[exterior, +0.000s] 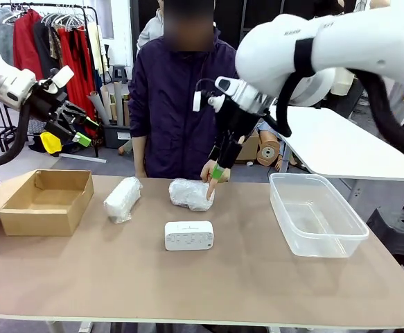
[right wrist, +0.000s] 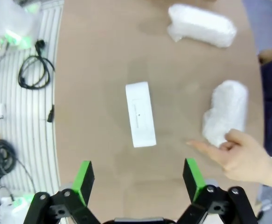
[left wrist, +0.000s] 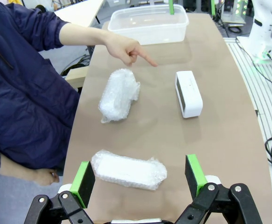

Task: Separate and place wrapped and unwrapped clocks.
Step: Pick up the Digital clock indicated by the person.

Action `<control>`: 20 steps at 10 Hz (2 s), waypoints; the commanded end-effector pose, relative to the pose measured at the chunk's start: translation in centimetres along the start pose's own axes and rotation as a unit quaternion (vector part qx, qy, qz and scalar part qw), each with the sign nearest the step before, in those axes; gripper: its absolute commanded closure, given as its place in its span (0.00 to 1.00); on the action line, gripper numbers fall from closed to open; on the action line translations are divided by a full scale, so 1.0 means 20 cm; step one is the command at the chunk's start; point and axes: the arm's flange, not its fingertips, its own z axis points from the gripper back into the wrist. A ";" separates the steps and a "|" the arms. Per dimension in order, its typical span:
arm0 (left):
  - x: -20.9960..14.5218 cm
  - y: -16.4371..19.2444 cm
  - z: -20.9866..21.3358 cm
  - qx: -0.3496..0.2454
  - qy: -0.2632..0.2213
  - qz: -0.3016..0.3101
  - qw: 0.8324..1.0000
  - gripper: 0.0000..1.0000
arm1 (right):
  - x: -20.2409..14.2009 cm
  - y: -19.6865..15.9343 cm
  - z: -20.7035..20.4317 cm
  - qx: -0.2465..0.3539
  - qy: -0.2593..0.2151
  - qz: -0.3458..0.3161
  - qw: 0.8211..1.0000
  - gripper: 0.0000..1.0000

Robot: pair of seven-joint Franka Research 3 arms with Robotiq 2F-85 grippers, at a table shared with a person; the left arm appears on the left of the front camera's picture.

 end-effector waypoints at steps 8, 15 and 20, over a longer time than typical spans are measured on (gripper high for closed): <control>0.00 0.00 0.00 0.002 0.000 0.000 1.000 0.00 | 0.01 0.00 -0.27 0.012 0.047 0.029 0.998 0.00; 0.00 0.00 0.00 0.002 0.000 0.000 1.000 0.00 | 0.11 0.03 -0.40 0.006 0.075 0.033 0.997 0.00; 0.00 0.00 0.00 0.002 0.000 0.000 1.000 0.00 | 0.24 0.07 -0.54 -0.002 0.103 0.048 0.994 0.00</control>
